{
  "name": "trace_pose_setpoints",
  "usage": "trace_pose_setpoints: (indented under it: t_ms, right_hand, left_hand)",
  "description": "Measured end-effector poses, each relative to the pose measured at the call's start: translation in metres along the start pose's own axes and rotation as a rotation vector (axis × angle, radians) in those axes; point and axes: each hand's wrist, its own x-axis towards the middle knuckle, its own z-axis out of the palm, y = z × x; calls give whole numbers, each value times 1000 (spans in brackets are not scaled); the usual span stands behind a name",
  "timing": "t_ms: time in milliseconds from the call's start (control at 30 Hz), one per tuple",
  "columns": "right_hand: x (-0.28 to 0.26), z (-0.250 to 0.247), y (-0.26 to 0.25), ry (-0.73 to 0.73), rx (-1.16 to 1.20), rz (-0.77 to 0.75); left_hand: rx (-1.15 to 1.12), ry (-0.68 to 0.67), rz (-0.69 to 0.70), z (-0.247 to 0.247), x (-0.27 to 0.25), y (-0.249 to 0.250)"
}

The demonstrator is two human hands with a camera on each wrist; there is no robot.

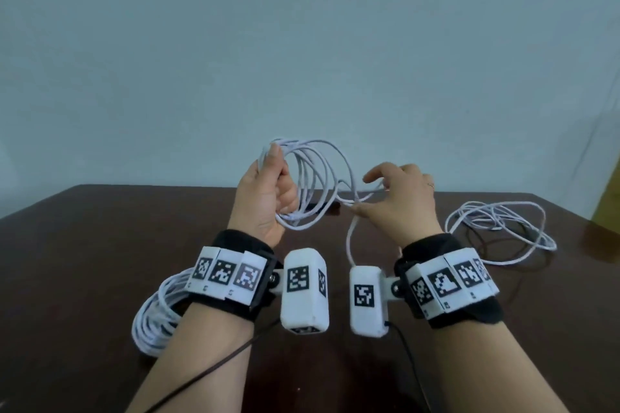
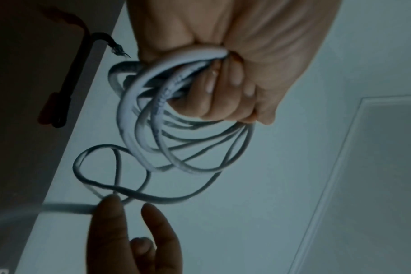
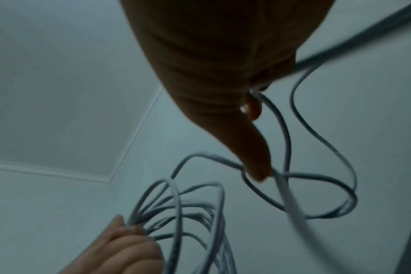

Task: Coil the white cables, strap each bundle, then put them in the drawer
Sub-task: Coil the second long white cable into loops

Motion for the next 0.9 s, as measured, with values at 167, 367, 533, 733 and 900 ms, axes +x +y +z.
trace_pose_setpoints:
  t_ms: [167, 367, 533, 733, 900]
  right_hand:
    - [-1, -1, -8, -178, 62, -125]
    - [-2, 11, -2, -279, -351, -9]
    - [8, 12, 24, -229, -212, 312]
    - [9, 26, 25, -355, 55, 364]
    - [2, 18, 15, -563, 121, 124]
  left_hand:
    - [-128, 68, -22, 4, 2, 9]
    - [-367, 107, -61, -3, 5, 18]
    - [-529, 269, 1, -29, 13, 29]
    - [-590, 347, -7, -52, 17, 26]
    - [-543, 293, -40, -43, 18, 21]
